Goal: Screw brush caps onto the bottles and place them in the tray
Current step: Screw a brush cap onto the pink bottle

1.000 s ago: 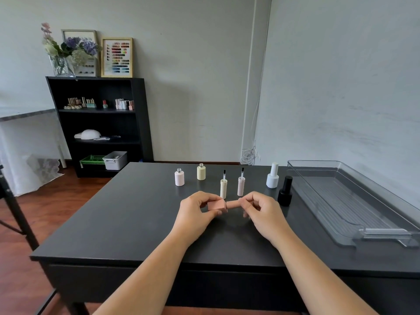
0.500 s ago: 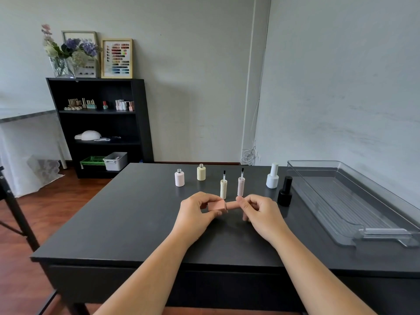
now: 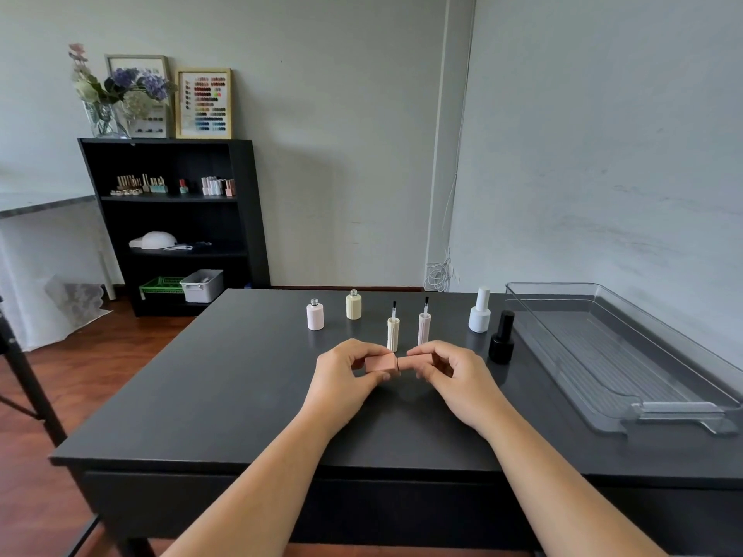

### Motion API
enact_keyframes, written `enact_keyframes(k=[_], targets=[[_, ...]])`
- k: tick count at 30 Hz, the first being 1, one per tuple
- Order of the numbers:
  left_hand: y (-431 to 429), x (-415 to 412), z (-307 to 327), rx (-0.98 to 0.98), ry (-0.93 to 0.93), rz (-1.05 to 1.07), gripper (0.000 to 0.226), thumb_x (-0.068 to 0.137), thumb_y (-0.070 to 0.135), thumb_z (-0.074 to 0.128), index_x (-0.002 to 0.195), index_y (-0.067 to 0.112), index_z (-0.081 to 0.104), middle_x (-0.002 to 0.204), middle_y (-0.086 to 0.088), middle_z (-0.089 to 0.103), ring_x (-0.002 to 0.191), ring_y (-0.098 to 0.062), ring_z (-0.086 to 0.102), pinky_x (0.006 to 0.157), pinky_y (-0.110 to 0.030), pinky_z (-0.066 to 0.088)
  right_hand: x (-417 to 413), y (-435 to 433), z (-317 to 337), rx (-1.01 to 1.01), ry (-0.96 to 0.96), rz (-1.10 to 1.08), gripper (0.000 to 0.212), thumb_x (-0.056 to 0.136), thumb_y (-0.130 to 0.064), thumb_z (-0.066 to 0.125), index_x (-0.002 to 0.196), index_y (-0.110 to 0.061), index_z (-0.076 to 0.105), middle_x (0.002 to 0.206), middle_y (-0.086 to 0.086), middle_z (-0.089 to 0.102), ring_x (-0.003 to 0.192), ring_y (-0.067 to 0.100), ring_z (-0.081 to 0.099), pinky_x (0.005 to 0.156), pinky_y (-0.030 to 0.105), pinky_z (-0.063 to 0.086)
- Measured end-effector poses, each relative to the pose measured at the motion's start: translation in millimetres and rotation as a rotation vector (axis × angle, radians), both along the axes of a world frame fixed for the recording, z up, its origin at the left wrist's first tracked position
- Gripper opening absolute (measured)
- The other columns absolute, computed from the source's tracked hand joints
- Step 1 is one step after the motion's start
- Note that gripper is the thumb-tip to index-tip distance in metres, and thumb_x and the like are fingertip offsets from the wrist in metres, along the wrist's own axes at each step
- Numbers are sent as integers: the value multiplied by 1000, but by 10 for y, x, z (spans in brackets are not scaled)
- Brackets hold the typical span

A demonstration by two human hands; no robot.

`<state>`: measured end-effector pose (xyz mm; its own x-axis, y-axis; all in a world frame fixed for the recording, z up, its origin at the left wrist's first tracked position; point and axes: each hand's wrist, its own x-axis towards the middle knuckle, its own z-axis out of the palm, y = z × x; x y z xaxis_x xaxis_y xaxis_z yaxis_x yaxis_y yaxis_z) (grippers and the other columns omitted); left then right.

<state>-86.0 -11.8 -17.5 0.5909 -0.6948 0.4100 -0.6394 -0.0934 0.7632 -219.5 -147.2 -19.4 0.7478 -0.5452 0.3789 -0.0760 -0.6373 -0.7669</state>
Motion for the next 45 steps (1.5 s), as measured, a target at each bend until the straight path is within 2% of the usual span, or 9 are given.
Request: enact_keyframes(k=[5,17,22,27,32,34,37,41,45], targets=[[-14,-18,0,18,-49,21,32,75,12,77,104,24,71,94,12,66,89,1,59,78,-3,42,1,12,9,-19,-1,-7,23,93,-22,57,82,-41,64,65,-8,65,64,3,57,63,13,43],[-19,-31,17,21,-61,44,33,75,11,77,106,22,71,92,10,64,85,1,56,74,-1,40,36,0,28,20,46,-35,17,94,-26,56,83,-33,67,59,-9,62,56,-1,54,58,12,43],[-22,-28,7,17,-42,58,33,75,11,77,106,23,71,91,11,64,85,2,56,72,1,39,43,5,97,19,71,-32,23,93,-26,56,76,-38,65,58,-11,62,55,-1,54,57,15,43],[-49,-2,37,-20,72,-10,29,72,17,80,93,33,68,93,12,68,91,-4,62,82,-12,47,11,-22,245,81,5,2,16,90,-23,61,78,-29,69,60,-10,68,58,0,58,61,13,46],[-96,148,137,-43,231,-48,47,67,32,84,106,34,60,101,10,63,95,-3,62,79,-14,47,-55,-276,757,57,-30,-8,11,87,-20,65,76,-19,67,68,-5,71,61,9,57,67,30,46],[-129,246,170,-46,234,8,47,69,33,82,108,33,57,103,11,62,97,-2,60,80,-13,45,-91,-435,982,-1,2,-48,12,86,-20,66,74,-22,67,73,0,73,62,10,59,68,30,46],[-201,394,162,3,255,115,45,77,31,76,117,26,56,113,6,61,103,-5,57,89,-19,43,-126,-663,1234,-103,87,-122,7,86,-22,66,80,-18,67,72,-5,72,65,10,61,63,23,45],[-347,516,43,148,327,150,57,85,29,68,136,19,44,138,-1,51,125,-17,49,101,-29,38,-76,-887,1324,-186,243,-139,7,86,-19,66,82,-14,67,60,-14,66,58,-5,58,55,10,39],[-531,628,-19,161,360,172,66,86,27,67,143,17,35,146,-5,42,130,-22,45,104,-34,36,19,-1044,1257,-268,432,-139,6,84,-19,68,87,-14,67,69,-14,58,65,0,50,57,17,35]])
